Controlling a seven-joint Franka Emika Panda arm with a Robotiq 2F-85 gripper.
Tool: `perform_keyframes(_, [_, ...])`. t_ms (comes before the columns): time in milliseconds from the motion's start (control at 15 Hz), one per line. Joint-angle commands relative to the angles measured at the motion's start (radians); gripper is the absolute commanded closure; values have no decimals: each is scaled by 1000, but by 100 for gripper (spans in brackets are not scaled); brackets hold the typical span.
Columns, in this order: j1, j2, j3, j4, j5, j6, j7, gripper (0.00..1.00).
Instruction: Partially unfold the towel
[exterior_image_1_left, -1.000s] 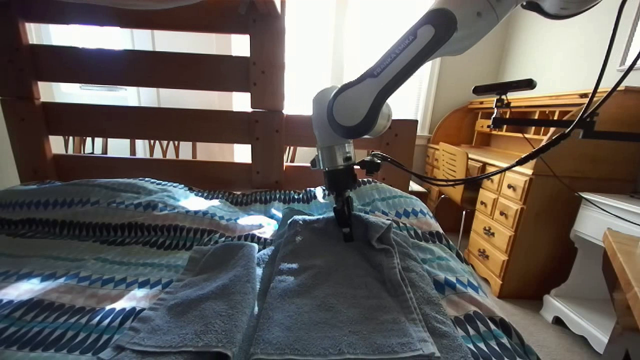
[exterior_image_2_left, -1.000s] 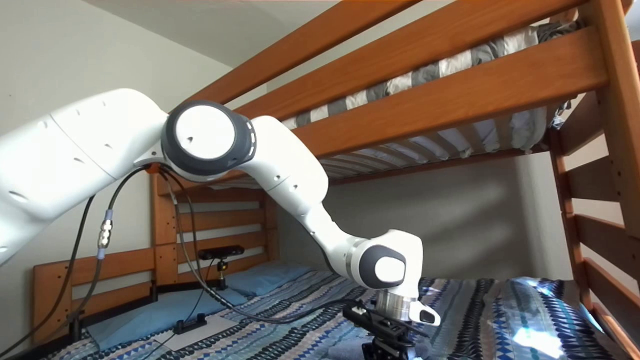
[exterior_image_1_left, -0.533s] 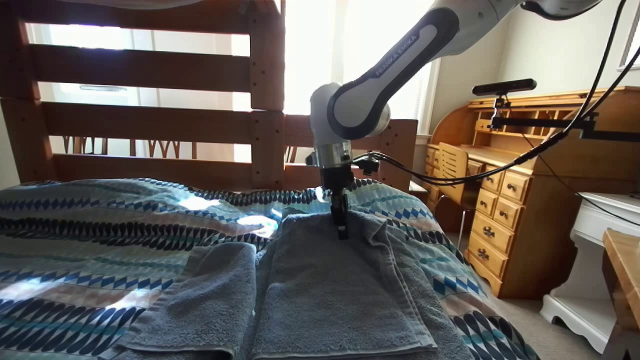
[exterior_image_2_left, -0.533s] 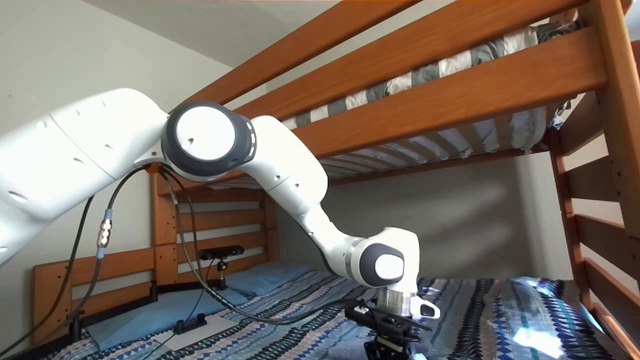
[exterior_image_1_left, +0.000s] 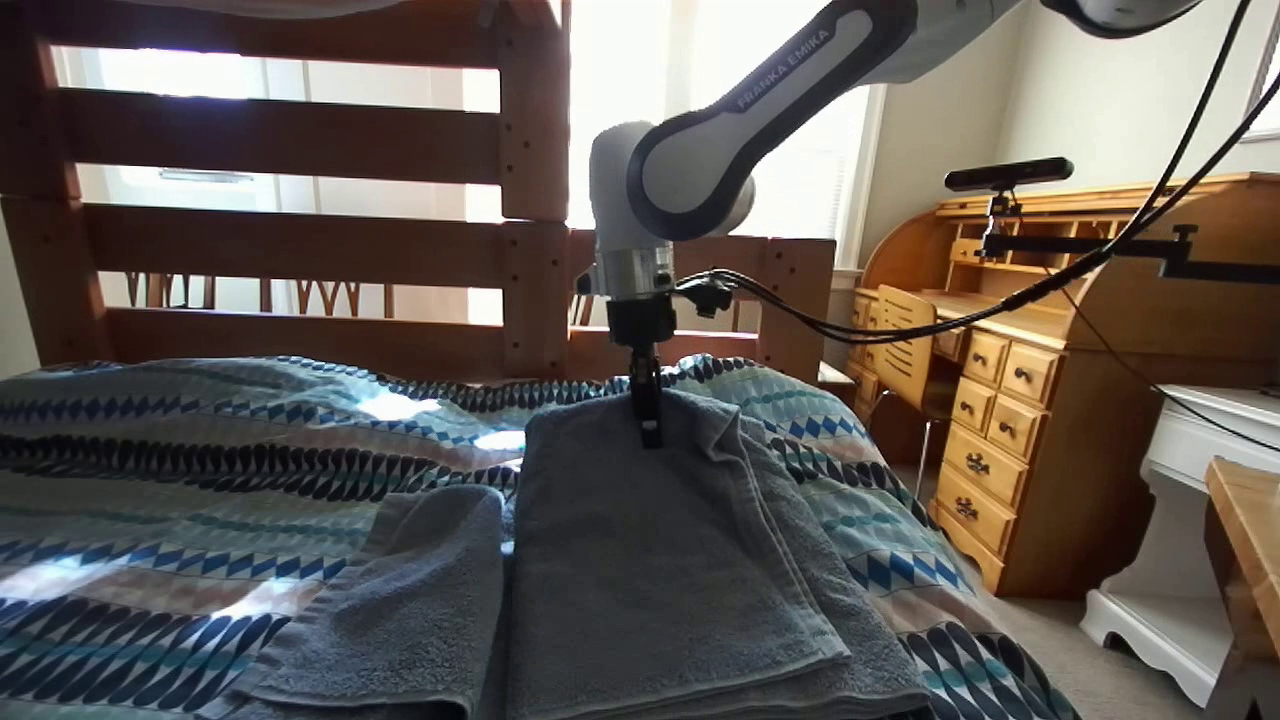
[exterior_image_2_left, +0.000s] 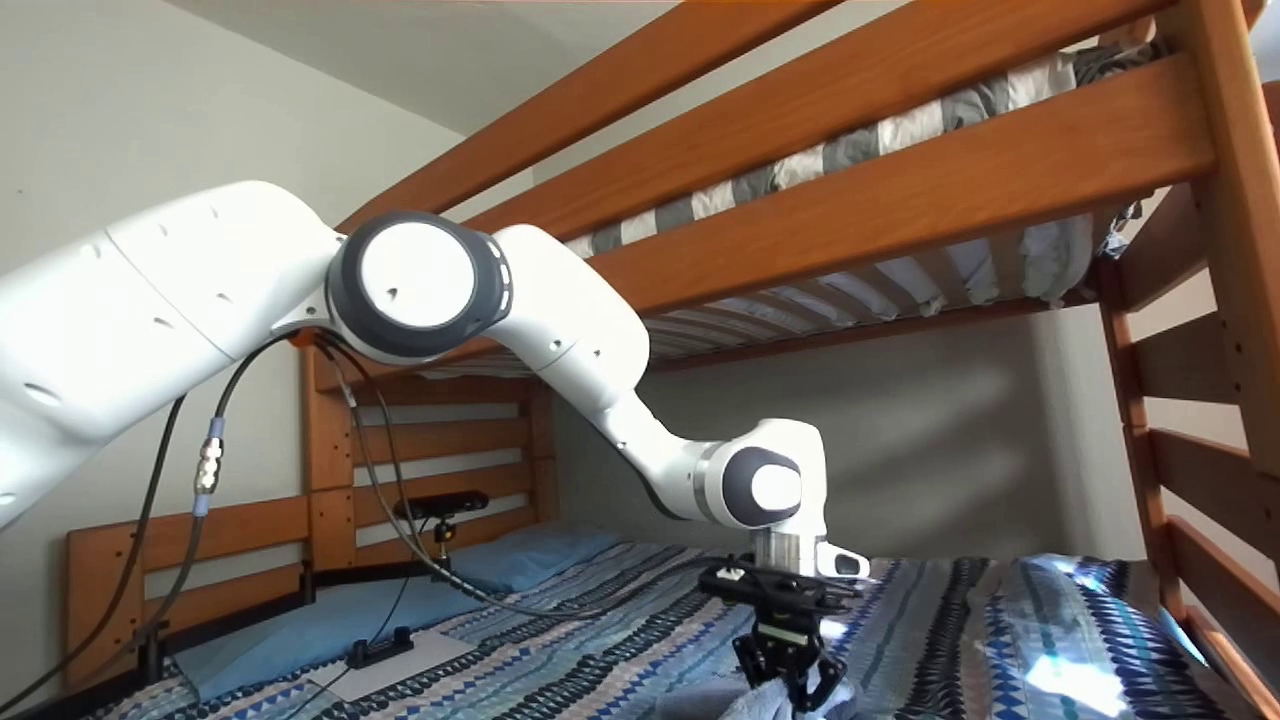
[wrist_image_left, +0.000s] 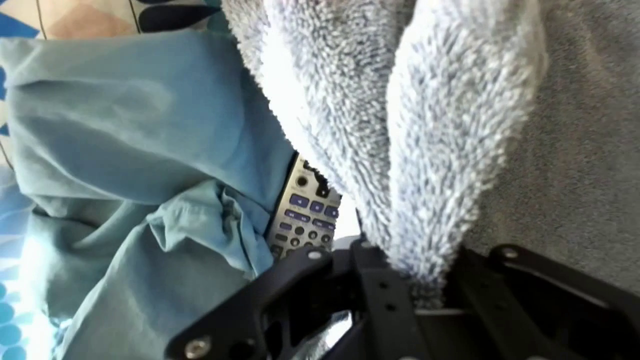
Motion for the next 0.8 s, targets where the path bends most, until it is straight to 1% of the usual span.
perform_keyframes(0, [26, 34, -2, 143, -45, -64, 5, 96])
perform_keyframes(267, [43, 66, -18, 248, -53, -67, 30, 96])
perform_keyframes(400, [56, 80, -45, 286, -69, -64, 59, 96])
perform_keyframes(533, [51, 103, -58, 326, -59, -70, 91, 96])
perform_keyframes(733, [41, 142, -64, 378, -47, -108, 103, 96])
